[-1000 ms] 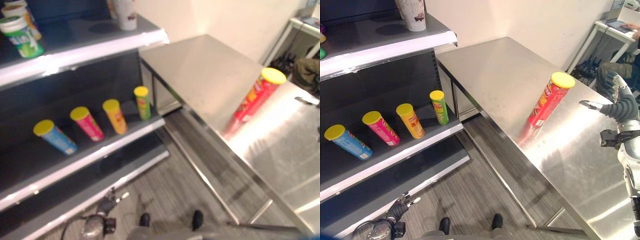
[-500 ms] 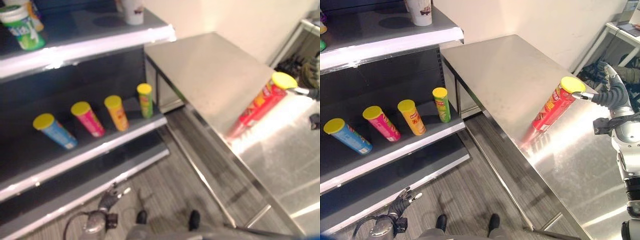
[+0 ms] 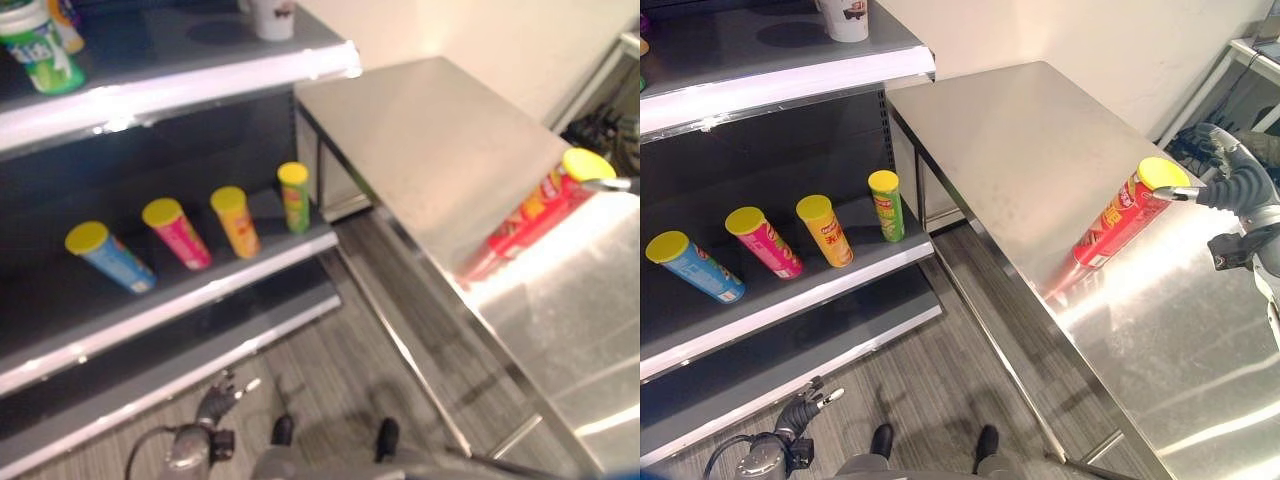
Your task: Put the goods on the table back onto the shelves and tidy them up.
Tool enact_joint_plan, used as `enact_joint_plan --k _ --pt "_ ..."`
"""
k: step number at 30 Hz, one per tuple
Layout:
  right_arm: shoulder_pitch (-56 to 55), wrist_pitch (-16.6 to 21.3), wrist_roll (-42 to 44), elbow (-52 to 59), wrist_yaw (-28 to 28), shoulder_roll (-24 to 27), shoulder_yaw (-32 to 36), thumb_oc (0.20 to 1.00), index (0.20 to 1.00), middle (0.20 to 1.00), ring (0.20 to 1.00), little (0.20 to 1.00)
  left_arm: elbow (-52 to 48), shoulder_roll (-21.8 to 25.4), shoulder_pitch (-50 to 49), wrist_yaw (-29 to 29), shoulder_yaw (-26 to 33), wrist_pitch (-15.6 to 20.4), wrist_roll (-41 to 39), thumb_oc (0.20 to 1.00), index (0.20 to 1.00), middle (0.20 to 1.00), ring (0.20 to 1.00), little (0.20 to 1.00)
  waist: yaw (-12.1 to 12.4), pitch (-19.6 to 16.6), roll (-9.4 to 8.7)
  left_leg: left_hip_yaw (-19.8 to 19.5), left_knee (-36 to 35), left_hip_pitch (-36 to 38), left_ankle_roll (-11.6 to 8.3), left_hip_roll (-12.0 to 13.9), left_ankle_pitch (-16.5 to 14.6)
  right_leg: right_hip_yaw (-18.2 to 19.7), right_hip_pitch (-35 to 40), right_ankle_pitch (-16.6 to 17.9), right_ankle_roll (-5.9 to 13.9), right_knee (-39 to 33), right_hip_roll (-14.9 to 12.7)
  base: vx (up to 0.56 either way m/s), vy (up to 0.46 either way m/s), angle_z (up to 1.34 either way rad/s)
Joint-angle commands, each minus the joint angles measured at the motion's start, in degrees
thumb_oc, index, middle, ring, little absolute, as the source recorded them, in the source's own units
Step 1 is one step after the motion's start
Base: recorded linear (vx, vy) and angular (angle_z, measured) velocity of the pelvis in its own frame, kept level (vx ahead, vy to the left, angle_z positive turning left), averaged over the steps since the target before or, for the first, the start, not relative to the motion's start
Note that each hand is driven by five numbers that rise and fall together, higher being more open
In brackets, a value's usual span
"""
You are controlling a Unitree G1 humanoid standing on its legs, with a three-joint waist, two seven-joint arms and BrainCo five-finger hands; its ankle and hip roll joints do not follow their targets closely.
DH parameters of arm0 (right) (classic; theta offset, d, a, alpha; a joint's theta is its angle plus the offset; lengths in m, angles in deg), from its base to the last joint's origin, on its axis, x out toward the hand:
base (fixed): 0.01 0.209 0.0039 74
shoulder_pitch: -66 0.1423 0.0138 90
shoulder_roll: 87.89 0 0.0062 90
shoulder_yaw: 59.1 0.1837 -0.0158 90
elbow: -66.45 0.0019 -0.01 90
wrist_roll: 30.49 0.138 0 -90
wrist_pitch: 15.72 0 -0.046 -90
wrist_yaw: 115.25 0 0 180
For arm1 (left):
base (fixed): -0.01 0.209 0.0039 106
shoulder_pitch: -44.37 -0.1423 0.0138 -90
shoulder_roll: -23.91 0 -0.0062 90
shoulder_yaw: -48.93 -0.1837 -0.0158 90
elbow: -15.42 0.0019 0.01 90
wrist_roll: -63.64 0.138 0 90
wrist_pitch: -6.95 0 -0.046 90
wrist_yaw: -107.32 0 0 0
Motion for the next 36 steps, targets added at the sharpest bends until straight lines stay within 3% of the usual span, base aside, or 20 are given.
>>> enact_joint_plan --k 1,14,15,21,27,31,36 --pt "8.05 0.72 -1.33 -0.97 0.08 3.33 -5.1 1.0 1.0 1.0 1.0 1.0 -2.6 3.89 1.48 0.17 -0.24 2.9 0.12 1.0 1.0 1.0 1.0 1.0 1.9 -0.24 -2.2 0.99 0.01 1.51 -1.79 1.75 -5.65 -0.96 1.85 -5.77 2.67 2.07 -1.22 0.0 0.0 0.0" --pt "10.02 -0.53 -1.16 -0.99 -2.96 4.26 -10.62 1.0 1.0 1.0 1.0 1.0 -2.31 4.42 1.63 -0.26 -0.65 2.88 0.38 1.0 1.0 1.0 1.0 1.0 2.49 -0.03 -2.55 0.55 0.01 1.28 -2.01 1.68 -5.58 -1.91 2.19 -5.89 2.67 2.02 -1.43 0.0 0.0 0.04" --pt "11.53 -1.11 -2.5 -1.48 -2.99 4.62 -12.46 0.2 0.2 0.2 0.2 0.2 -2.23 4.51 1.76 -0.14 -0.63 2.84 0.35 1.0 1.0 1.0 1.0 1.0 2.45 0.0 -2.57 0.62 0.01 1.29 -2.02 1.66 -5.56 -1.9 2.17 -5.87 2.65 2.0 -1.43 0.0 0.0 0.0" --pt "12.11 -1.46 -2.94 -0.83 -2.17 4.34 -12.14 0.2 0.2 0.2 0.2 0.2 -1.98 4.25 2.26 0.4 -0.17 2.7 0.24 1.0 1.0 1.0 1.0 1.0 2.27 0.02 -2.36 0.65 0.01 1.45 -2.12 1.77 -5.51 -2.15 2.56 -5.96 2.64 1.85 -1.39 0.0 0.0 0.0" --pt "9.24 0.21 -2.5 2.81 1.76 1.0 -4.66 0.2 0.2 0.2 0.2 0.2 -1.67 3.52 2.72 1.17 0.45 2.48 0.26 1.0 1.0 1.0 1.0 1.0 2.08 -0.24 -1.78 0.6 0.01 1.7 -1.98 1.86 -5.75 -2.0 2.73 -6.33 2.51 2.07 -1.34 0.0 -0.007 0.0" --pt "6.24 6.38 3.0 12.39 7.23 -9.8 8.76 0.2 0.2 0.2 0.2 0.2 -1.96 2.42 3.03 1.35 1.86 2.48 -0.06 1.0 1.0 1.0 1.0 1.0 3.05 -1.0 -0.32 -0.24 0.25 2.34 -1.86 2.19 -6.05 -2.56 3.6 -7.63 2.04 2.72 -1.08 0.02 -0.072 0.01" --pt "7.75 9.23 2.85 19.13 9.21 -15.06 11.22 0.2 0.2 0.2 0.2 0.2 -1.79 1.81 2.73 1.32 2.9 2.55 -1.48 1.0 1.0 1.0 1.0 1.0 4.88 -1.54 0.55 -1.58 0.76 2.48 -2.78 3.16 -5.69 -3.91 4.99 -9.1 1.01 2.8 -0.2 0.0 -0.104 0.16"
